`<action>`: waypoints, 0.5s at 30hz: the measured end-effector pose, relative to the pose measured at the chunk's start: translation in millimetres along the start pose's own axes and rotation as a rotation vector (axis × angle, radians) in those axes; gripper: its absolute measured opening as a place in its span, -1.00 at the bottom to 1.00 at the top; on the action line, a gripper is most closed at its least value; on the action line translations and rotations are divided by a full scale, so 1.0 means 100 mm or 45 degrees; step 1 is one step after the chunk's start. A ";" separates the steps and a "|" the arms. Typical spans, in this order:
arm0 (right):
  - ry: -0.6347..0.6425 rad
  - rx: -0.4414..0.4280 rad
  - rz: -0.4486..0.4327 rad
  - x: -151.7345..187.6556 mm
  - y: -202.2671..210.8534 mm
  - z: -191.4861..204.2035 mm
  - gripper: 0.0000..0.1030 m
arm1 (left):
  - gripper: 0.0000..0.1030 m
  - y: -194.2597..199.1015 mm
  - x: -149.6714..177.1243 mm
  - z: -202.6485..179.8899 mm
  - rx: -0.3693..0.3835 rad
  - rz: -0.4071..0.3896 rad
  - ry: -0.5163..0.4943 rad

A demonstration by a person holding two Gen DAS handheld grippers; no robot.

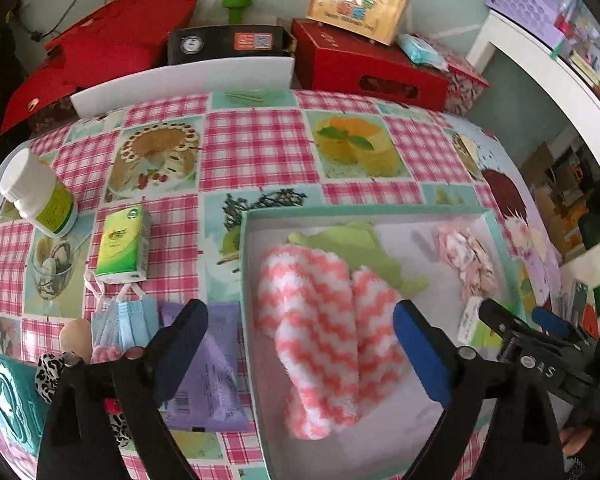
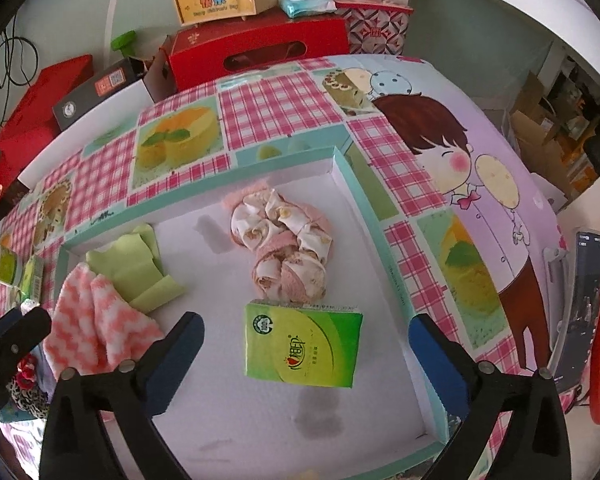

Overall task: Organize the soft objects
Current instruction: 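Lower the striped sock with the left tool while the right tool lowers the tissue pack, opening both, then move both tools back from the tray toward the loose items on the table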

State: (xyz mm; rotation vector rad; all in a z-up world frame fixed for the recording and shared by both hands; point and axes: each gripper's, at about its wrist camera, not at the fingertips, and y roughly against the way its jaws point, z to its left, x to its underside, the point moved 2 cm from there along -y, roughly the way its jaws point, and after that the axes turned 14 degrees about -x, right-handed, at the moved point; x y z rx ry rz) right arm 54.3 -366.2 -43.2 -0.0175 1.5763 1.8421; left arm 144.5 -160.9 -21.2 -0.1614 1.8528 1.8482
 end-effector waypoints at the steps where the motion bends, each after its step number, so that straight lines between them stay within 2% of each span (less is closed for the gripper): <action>1: 0.000 0.003 0.000 0.01 0.00 0.00 1.00 | 0.83 -0.02 0.00 0.01 -0.007 0.000 0.009; 15: 0.021 0.018 0.001 0.00 -0.02 0.03 1.00 | 0.83 -0.07 -0.01 0.14 -0.032 0.015 0.055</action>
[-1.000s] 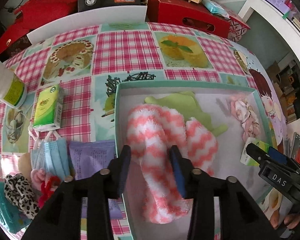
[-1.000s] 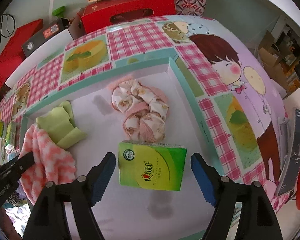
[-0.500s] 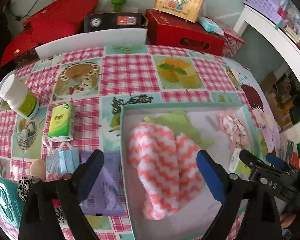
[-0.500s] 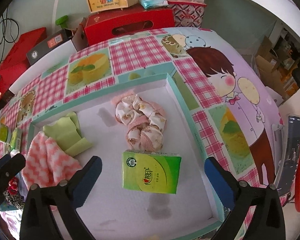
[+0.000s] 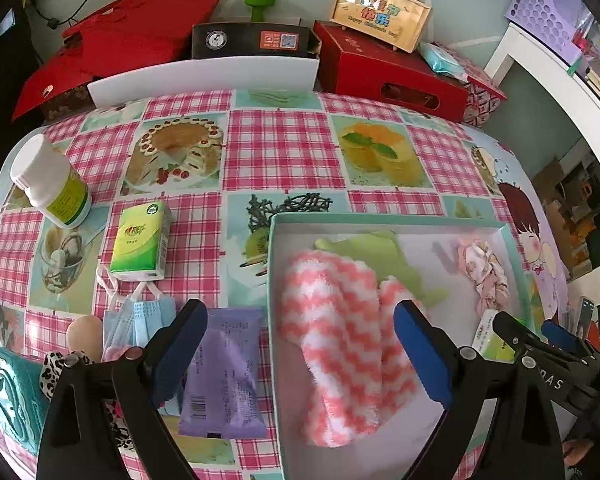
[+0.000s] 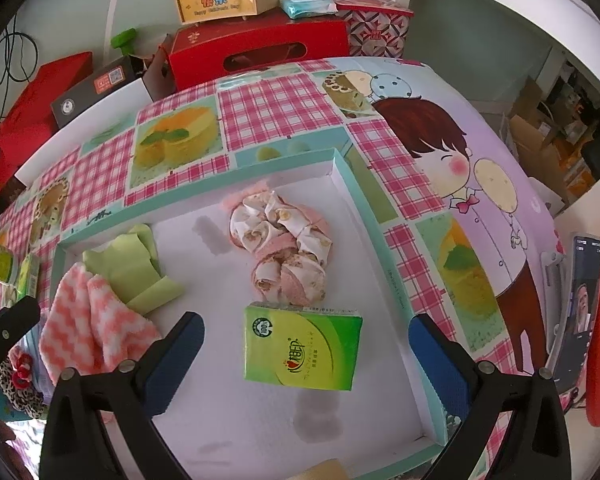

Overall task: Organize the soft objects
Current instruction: 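Move both tools back from the tray toward the loose items on the table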

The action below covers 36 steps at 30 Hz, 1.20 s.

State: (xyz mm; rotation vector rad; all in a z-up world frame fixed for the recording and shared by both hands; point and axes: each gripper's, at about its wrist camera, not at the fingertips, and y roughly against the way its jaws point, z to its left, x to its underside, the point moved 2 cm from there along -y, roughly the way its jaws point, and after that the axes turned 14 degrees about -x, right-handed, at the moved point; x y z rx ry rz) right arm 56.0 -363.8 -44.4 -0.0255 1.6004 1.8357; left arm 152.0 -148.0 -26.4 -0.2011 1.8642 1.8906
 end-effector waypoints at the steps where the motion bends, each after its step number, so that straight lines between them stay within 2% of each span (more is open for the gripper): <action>1: 0.003 0.000 0.001 0.00 0.00 0.00 1.00 | 0.83 -0.01 0.00 0.00 -0.006 0.003 -0.001; 9: 0.042 -0.012 -0.021 0.00 0.06 0.10 1.00 | 0.83 0.00 -0.04 0.18 -0.033 0.010 0.046; 19: 0.147 -0.080 -0.033 0.03 0.10 0.48 1.00 | 0.83 0.05 -0.12 0.69 -0.125 -0.018 0.168; 30: 0.250 -0.160 -0.006 0.12 0.04 0.87 1.00 | 0.83 0.11 -0.08 1.53 -0.364 -0.043 0.379; 36: 0.308 -0.185 0.012 0.20 -0.01 1.07 1.00 | 0.83 0.14 -0.02 1.85 -0.396 -0.040 0.469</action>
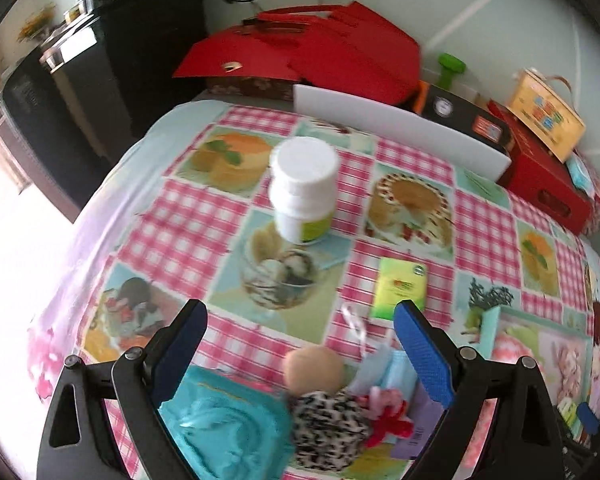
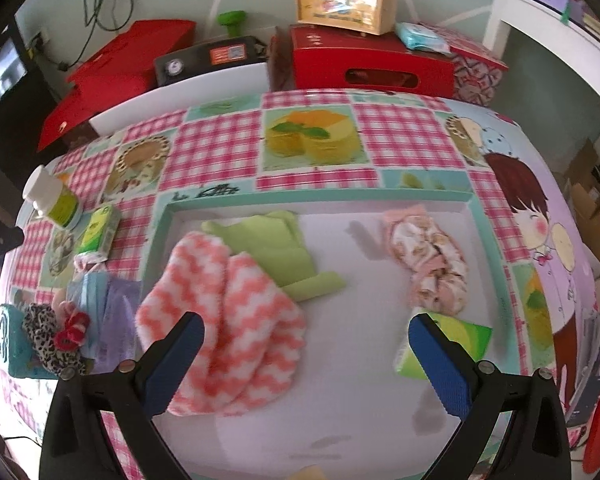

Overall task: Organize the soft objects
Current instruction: 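Move both tools back from the tray toward the loose items on the table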

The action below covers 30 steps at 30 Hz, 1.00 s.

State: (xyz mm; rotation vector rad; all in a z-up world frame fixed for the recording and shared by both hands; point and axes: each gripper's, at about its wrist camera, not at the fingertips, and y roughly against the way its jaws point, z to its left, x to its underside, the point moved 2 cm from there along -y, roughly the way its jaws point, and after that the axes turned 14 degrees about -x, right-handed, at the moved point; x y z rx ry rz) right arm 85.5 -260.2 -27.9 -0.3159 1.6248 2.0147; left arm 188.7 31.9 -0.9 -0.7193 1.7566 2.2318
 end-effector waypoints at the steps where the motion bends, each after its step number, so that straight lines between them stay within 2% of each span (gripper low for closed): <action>1: 0.006 -0.005 0.002 0.00 -0.01 0.02 1.00 | 0.83 -0.01 -0.01 0.06 -0.009 0.003 0.022; 9: 0.076 -0.077 0.029 0.05 -0.12 0.33 1.00 | 0.83 -0.08 -0.05 0.37 -0.033 0.016 0.121; 18: 0.155 -0.173 0.047 0.08 -0.25 0.66 1.00 | 0.83 -0.15 -0.05 0.45 -0.016 0.050 0.142; 25: 0.250 -0.244 0.007 0.05 -0.30 0.97 1.00 | 0.83 -0.24 -0.05 0.43 0.041 0.087 0.145; 30: 0.282 -0.332 -0.072 -0.05 -0.29 1.18 1.00 | 0.83 -0.22 -0.08 0.50 0.075 0.046 0.179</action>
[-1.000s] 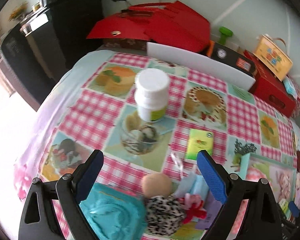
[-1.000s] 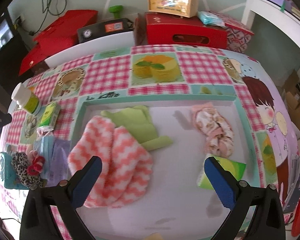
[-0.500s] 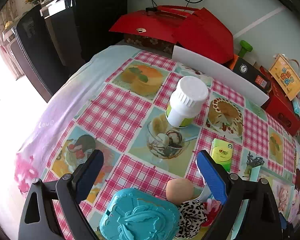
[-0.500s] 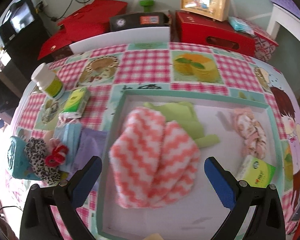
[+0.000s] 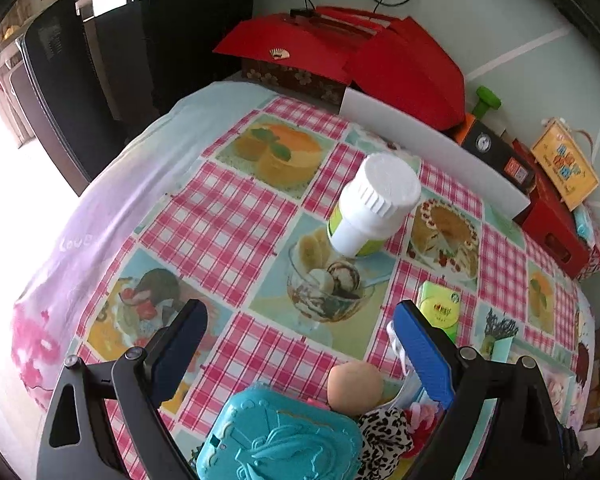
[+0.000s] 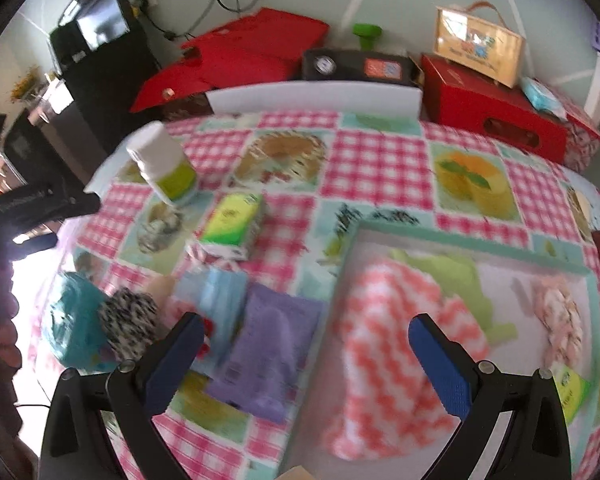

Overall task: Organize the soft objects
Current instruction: 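Move both tools back from the tray toward the loose items on the table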

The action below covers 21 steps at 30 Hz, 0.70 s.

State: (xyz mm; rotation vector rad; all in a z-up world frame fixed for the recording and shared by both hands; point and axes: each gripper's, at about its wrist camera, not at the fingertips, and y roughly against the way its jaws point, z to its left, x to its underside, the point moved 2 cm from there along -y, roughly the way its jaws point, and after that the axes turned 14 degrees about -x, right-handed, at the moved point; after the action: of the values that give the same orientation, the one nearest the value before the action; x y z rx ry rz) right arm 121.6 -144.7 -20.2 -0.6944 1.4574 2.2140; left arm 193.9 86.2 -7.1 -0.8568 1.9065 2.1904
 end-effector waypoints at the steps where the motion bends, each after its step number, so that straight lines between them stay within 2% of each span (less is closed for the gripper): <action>1: 0.003 -0.012 -0.012 -0.02 0.00 0.02 1.00 | 0.83 0.00 -0.01 0.00 0.006 -0.007 0.002; 8: 0.038 -0.039 -0.070 -0.10 -0.02 0.14 1.00 | 0.83 0.03 -0.06 0.03 0.023 -0.053 0.056; 12: 0.021 -0.077 -0.031 -0.19 -0.12 0.14 1.00 | 0.83 0.08 -0.07 0.09 0.021 -0.092 0.104; 15: 0.004 -0.062 0.010 -0.31 -0.22 0.11 1.00 | 0.83 0.03 -0.07 0.11 0.024 -0.078 0.120; 21: 0.021 -0.071 0.102 -0.57 -0.41 0.12 1.00 | 0.83 -0.05 -0.10 0.06 0.163 -0.048 0.134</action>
State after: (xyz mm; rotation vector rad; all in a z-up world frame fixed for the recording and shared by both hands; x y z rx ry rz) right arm 188.4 -121.1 -11.6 -0.6848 1.4599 2.3226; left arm 202.2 95.7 -6.3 -0.9941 2.0344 2.0147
